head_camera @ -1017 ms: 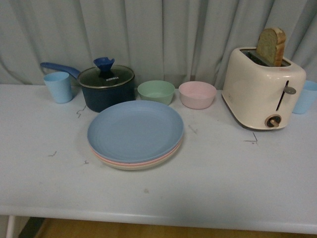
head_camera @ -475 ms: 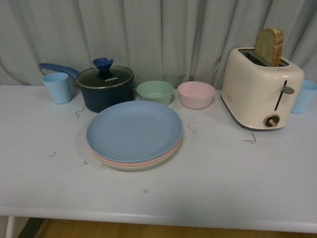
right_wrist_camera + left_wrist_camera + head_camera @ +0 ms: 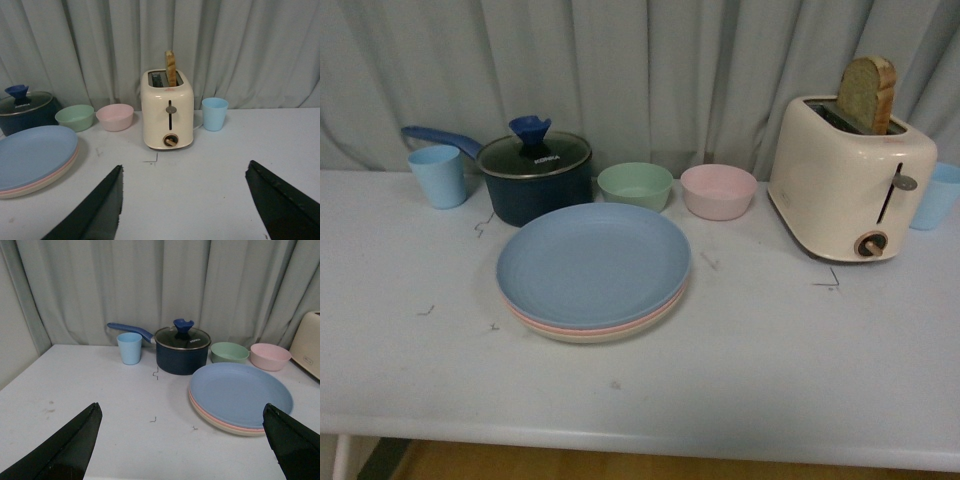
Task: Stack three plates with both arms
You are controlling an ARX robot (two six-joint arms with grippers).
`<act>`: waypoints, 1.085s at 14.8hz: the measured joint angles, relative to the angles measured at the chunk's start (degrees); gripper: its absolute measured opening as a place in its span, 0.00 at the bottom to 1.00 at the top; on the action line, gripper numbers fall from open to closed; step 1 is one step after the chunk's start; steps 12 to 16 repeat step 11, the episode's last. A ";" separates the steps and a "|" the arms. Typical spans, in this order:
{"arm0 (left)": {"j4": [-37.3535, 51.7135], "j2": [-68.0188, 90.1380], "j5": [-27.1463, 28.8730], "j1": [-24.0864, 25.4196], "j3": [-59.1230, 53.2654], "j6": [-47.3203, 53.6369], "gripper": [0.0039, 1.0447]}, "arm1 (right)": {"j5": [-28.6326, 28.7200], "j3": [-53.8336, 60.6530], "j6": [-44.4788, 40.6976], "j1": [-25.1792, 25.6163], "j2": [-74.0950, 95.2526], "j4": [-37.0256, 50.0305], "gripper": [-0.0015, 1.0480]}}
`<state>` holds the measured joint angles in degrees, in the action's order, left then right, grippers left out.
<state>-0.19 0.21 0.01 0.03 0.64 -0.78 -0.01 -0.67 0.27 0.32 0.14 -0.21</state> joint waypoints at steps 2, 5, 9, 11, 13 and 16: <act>-0.02 0.00 0.00 0.00 0.00 0.00 0.94 | 0.00 0.00 0.00 0.00 0.00 0.00 0.85; 0.00 0.00 0.00 0.00 0.00 0.00 0.94 | -0.02 0.00 0.00 0.00 0.00 0.00 0.93; -0.02 0.00 0.00 0.00 0.00 0.00 0.94 | 0.00 0.00 0.00 0.00 0.00 0.00 0.94; 0.00 0.00 0.00 0.00 0.00 0.00 0.94 | -0.02 0.00 0.00 0.00 0.00 0.00 0.94; 0.00 0.00 0.00 0.00 0.00 0.00 0.94 | -0.02 0.00 0.00 0.00 0.00 0.00 0.94; 0.00 0.00 0.00 0.00 0.00 0.00 0.94 | -0.02 0.00 0.00 0.00 0.00 0.00 0.94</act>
